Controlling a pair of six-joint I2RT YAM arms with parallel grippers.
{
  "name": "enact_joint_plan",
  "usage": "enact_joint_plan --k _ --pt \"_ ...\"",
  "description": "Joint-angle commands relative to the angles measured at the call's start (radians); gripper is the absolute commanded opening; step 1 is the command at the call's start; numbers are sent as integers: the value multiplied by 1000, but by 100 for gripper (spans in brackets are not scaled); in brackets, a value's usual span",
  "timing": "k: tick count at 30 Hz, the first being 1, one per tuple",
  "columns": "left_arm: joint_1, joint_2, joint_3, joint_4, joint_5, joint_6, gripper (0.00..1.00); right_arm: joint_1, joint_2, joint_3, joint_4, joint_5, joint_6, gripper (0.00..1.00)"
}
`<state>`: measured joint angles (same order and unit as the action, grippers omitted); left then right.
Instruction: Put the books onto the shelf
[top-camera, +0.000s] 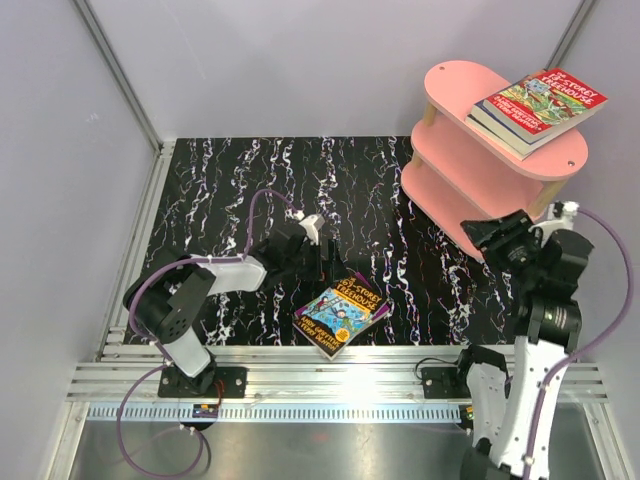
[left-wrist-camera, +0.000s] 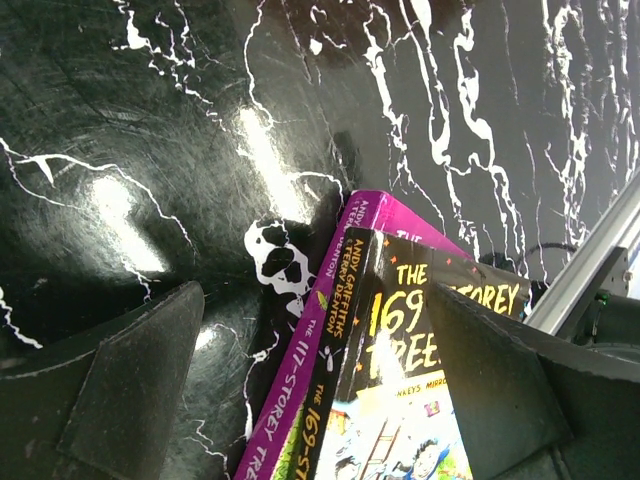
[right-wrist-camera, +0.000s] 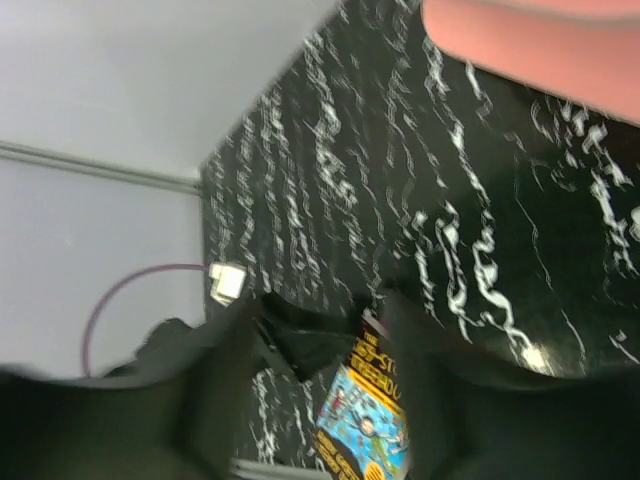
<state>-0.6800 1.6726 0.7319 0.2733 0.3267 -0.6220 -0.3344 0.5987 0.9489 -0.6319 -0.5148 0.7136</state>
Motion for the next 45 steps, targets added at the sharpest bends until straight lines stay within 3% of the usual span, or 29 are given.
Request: enact_joint_plan --k 1,2,4,8,11,21,31,45 --pt "-26 -14 20 -189 -72 -15 99 101 36 -67 -8 33 -74 66" --pt "-33 -19 24 -201 -102 -15 99 129 47 -87 -5 67 -81 84" --pt "-56 -33 40 -227 -132 -16 99 258 140 -149 3 78 -103 99" --pt "-79 -30 58 -263 -172 -24 99 603 185 -254 99 326 -16 100" --pt "-95 -42 54 -272 -186 -27 99 687 155 -367 200 338 85 100" --pt "-160 -142 -18 -338 -241 -65 99 780 226 -683 544 252 276 100" --pt "-228 -182 12 -428 -302 -84 99 1020 426 -636 712 361 356 100" --pt "-368 -189 135 -634 -434 -180 99 1041 418 -598 678 360 356 100"
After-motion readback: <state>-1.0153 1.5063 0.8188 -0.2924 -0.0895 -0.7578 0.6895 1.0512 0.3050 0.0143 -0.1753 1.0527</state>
